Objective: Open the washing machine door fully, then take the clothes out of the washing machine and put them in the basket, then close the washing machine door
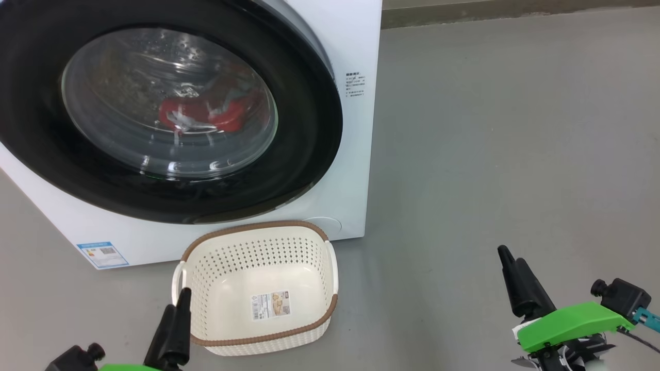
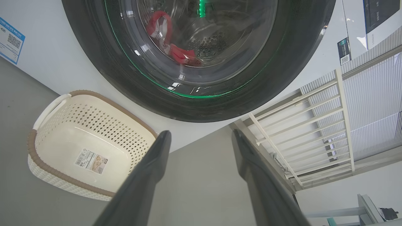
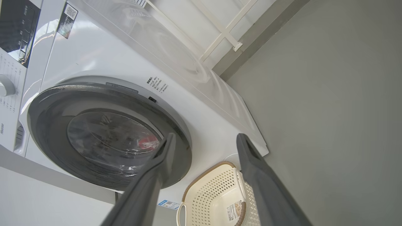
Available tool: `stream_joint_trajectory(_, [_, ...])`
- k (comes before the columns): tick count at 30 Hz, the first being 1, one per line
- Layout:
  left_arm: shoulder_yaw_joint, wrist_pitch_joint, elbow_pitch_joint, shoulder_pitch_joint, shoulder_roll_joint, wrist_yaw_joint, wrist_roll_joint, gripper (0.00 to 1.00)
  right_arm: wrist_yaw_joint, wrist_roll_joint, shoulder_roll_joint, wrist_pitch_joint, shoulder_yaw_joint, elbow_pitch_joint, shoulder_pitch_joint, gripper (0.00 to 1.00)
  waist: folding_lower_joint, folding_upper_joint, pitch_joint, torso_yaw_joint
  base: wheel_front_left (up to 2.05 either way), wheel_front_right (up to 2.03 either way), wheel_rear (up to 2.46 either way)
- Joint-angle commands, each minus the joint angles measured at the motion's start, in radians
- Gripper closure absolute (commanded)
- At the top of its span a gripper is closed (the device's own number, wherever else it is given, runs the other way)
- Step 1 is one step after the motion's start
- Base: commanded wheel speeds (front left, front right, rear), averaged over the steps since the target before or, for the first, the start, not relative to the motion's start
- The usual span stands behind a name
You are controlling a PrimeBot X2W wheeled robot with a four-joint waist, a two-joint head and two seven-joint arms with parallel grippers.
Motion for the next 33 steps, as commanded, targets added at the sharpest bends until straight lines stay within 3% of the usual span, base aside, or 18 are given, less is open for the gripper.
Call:
stream_joint_trajectory(1, [0.011, -0.013, -0.033, -0.048, 0.015, -0.004, 0.028, 0.00, 0.000, -0.031, -0.010, -0.011, 0.017, -0.034, -0.048, 0.00, -0.0001, 0.0000, 0.000, 0.000, 0.00, 0.00, 0.00])
stream_joint_trajectory(33, [0.019, -0.107, -0.065, -0.075, 0.020, 0.006, 0.402, 0.00, 0.000, -0.403, -0.015, -0.105, 0.083, -0.053, -0.095, 0.00, -0.0001, 0.0000, -0.002, -0.013, 0.00, 0.00, 0.00])
